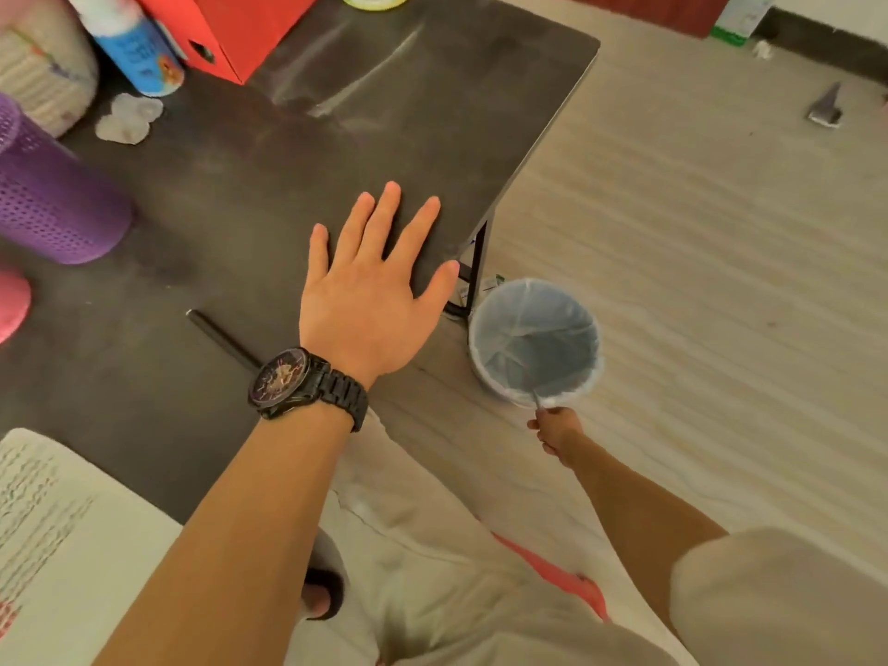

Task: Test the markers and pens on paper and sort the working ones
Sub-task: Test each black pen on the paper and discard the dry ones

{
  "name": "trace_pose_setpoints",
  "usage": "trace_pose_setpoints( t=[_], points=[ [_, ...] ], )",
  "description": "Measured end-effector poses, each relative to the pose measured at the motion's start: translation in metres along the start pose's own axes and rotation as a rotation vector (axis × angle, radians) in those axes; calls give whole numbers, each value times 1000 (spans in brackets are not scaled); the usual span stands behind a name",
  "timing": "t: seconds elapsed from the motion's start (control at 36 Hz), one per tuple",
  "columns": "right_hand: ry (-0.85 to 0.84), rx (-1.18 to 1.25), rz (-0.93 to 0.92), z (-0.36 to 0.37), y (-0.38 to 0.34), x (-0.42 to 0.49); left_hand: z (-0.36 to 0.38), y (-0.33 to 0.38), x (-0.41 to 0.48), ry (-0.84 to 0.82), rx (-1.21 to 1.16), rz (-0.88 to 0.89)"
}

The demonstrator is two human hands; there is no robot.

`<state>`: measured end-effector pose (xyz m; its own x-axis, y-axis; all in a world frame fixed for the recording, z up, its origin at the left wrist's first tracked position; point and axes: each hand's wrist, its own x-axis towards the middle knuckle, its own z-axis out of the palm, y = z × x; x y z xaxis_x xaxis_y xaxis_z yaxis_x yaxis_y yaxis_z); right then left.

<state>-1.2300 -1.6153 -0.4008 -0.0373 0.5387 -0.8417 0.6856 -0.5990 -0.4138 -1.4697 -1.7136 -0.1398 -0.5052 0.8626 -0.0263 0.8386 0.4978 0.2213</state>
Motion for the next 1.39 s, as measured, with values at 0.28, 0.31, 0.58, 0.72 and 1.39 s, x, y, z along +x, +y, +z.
trace_pose_setpoints(
  t=[0.28, 0.31, 0.58, 0.72, 1.39],
  points=[
    [-1, 35, 22, 12, -36, 24, 1, -1, 3, 21, 7, 1],
    [6, 29, 7, 13, -40, 26, 1, -2, 4, 23, 7, 1],
    [-2, -659, -119, 37, -24, 22, 1, 0, 2, 40, -10, -7],
    [3, -743, -181, 31, -24, 12, 0, 0, 2, 39, -10, -4],
    [-146, -77, -1091, 11, -77, -213, -83, -60, -143, 338, -392, -100]
  ],
)
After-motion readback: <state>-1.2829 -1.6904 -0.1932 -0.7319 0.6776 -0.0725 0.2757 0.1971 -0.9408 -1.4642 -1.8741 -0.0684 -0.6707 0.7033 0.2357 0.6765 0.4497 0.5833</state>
